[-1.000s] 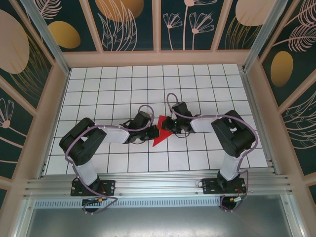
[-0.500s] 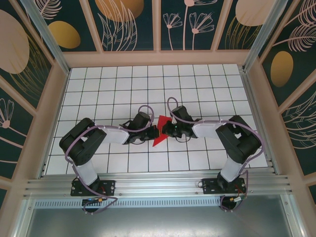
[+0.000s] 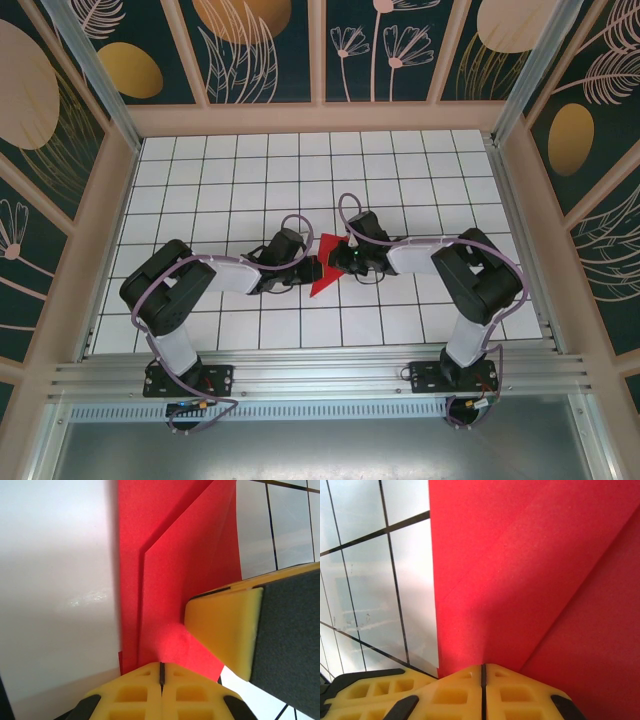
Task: Fold a paper plane with a square sheet of paper (pick it up from the middle)
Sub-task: Fourth fold the wing at the center of the table.
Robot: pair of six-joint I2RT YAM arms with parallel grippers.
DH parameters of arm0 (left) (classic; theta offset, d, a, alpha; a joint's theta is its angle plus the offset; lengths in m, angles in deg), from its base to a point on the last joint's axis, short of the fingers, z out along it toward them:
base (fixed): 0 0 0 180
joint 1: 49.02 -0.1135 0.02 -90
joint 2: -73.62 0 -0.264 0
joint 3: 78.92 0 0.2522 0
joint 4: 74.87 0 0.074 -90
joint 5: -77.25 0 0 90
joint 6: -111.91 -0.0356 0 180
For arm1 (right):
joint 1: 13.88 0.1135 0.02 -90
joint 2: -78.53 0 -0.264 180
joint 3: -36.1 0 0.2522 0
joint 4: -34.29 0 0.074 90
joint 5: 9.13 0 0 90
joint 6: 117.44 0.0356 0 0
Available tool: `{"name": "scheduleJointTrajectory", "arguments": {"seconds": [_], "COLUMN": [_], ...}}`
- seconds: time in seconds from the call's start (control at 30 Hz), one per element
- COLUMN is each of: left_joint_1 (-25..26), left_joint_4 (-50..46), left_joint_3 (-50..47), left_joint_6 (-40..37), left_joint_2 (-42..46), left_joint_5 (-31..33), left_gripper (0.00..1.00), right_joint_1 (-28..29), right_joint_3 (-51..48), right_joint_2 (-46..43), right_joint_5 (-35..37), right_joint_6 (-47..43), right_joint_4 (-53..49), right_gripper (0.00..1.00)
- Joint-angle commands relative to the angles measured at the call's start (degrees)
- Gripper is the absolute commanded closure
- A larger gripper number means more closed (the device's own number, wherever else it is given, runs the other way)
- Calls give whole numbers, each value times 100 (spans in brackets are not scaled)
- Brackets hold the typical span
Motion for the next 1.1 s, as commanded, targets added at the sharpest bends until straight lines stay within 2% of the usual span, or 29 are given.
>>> {"name": "scheduleJointTrajectory", "arguments": {"seconds": [0.0,0.1,0.27,0.53,0.6,0.83,1.07], "left_joint_1": [-11,-9,-6,-6,-8,-6,-11], "left_joint_4": [-1078,-1131,-1179,-1124,-1135,-1134,-1145], "left_joint_3": [-331,-314,-376,-455,-456,-458,-424], "left_joint_6": [-164,-207,-263,-260,-279,-257,-280], "left_joint_2": [-264,-267,-231,-264,-251,-218,-200], "left_joint_5": [342,370,420,384,386,404,364], "left_gripper": [100,100,100,100,100,100,100], "right_joint_1": [-103,-282,-496,-502,-678,-580,-501], "right_joint_3": [-3,-126,-143,395,449,489,537], "right_joint_2": [229,295,166,305,356,117,460], "right_joint_5": [12,31,-380,-174,-136,-315,-174], "right_joint_6": [-16,15,35,-259,-261,-219,-256], "right_joint_4": [141,276,468,-182,-254,-170,-206], "right_gripper": [89,90,89,89,89,89,89]}}
